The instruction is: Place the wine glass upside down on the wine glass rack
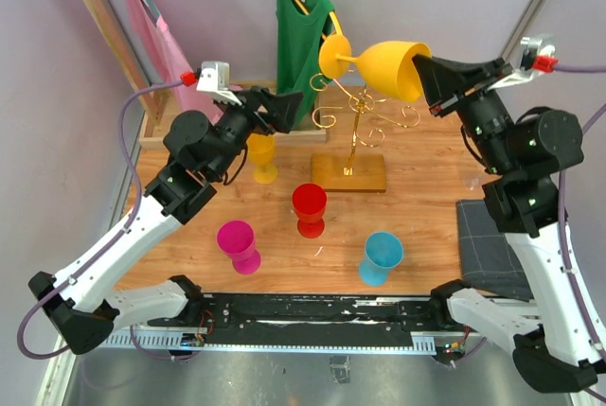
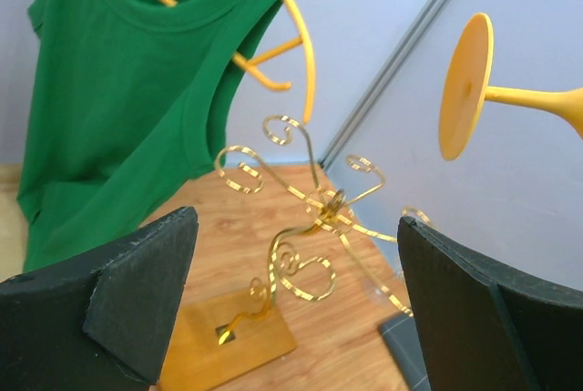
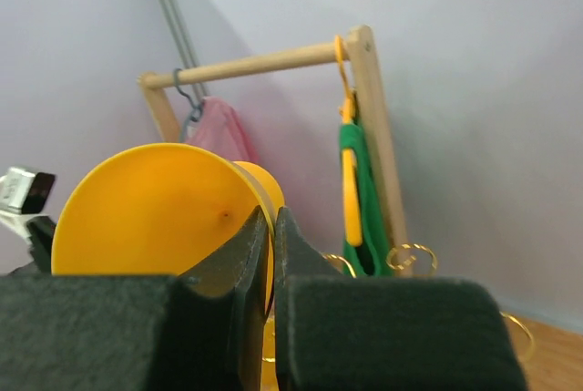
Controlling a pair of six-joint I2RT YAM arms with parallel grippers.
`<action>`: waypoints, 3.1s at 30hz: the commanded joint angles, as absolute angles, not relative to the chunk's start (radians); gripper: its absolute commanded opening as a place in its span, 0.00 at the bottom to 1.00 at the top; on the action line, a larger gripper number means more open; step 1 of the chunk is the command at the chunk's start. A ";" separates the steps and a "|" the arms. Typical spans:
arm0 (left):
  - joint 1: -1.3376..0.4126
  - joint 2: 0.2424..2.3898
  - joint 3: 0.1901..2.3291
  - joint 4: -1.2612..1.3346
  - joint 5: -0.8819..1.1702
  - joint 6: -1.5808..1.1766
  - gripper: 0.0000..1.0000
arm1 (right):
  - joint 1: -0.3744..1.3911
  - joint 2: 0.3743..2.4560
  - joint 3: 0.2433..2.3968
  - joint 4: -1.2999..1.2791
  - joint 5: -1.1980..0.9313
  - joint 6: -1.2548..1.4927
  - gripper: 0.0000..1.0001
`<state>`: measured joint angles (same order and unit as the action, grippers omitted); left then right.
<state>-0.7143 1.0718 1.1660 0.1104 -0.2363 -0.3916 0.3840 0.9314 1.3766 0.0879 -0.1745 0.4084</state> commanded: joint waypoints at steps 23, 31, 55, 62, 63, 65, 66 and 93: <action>-0.414 1.181 1.270 0.254 0.295 -0.661 0.96 | 0.035 1.401 1.541 0.966 -0.868 1.439 0.01; -0.361 1.264 1.285 0.513 0.570 -0.855 0.96 | 0.046 1.515 1.507 1.299 -0.873 1.696 0.01; -0.333 1.498 1.175 1.633 0.644 -1.742 0.81 | 0.220 1.660 1.551 1.438 -0.835 1.749 0.01; -0.335 1.529 1.173 1.772 0.614 -1.854 0.65 | 0.250 1.696 1.593 1.401 -0.834 1.717 0.01; -0.334 1.526 1.171 1.771 0.616 -1.849 0.62 | 0.256 1.702 1.603 1.396 -0.834 1.713 0.01; -0.335 1.521 1.164 1.772 0.613 -1.850 0.57 | 0.266 1.717 1.624 1.393 -0.834 1.714 0.01; -0.335 1.518 1.162 1.772 0.610 -1.851 0.52 | 0.271 1.723 1.631 1.394 -0.831 1.716 0.01; -0.335 1.488 1.206 1.782 0.554 -1.890 0.27 | 0.338 1.823 1.673 1.481 -0.763 1.802 0.01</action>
<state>-0.3382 1.5188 1.1687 1.5227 0.5629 -1.8923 0.3096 1.8160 1.6279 1.4113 -0.7738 1.7889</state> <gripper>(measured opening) 0.340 0.041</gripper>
